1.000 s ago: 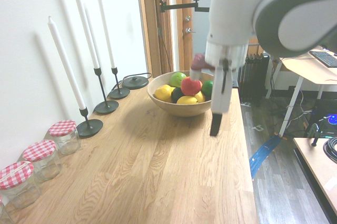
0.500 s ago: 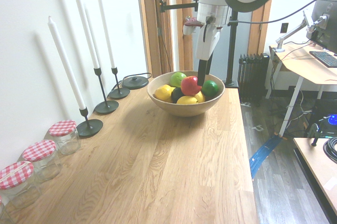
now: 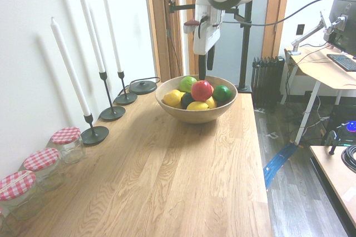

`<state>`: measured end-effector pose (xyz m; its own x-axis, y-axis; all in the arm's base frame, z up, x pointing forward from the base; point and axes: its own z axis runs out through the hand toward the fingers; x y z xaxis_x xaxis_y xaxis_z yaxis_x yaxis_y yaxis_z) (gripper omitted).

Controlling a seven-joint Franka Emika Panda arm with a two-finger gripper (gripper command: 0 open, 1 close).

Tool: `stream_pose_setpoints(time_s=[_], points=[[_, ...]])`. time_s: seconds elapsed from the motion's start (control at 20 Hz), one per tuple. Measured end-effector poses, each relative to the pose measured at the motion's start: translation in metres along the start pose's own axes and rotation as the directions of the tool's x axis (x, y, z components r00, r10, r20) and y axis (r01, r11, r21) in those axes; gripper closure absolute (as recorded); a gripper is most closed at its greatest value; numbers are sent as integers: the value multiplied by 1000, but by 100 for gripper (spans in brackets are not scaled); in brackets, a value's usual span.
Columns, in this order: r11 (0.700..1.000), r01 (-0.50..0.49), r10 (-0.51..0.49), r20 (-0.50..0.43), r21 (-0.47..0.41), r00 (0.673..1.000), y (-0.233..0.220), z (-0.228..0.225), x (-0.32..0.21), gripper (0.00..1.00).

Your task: Take apple out of the basket

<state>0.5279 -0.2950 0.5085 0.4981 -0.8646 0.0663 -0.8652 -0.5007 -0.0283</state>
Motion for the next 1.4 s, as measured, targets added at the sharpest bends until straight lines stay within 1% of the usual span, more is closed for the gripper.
stream_pose_setpoints(time_s=[0.25, 0.6, 0.65, 0.9, 1.4], points=[[1000, -13, 14, 39, -23, 999, 3, 37, 25, 0], [1000, -3, 4, 53, -31, 999, 4, 53, 37, 0], [999, 1, 1, 56, -33, 998, 4, 55, 38, 100], [999, 19, -17, 66, -31, 998, 3, 63, 39, 100], [999, 36, -35, 61, -20, 998, -9, 59, 37, 100]])
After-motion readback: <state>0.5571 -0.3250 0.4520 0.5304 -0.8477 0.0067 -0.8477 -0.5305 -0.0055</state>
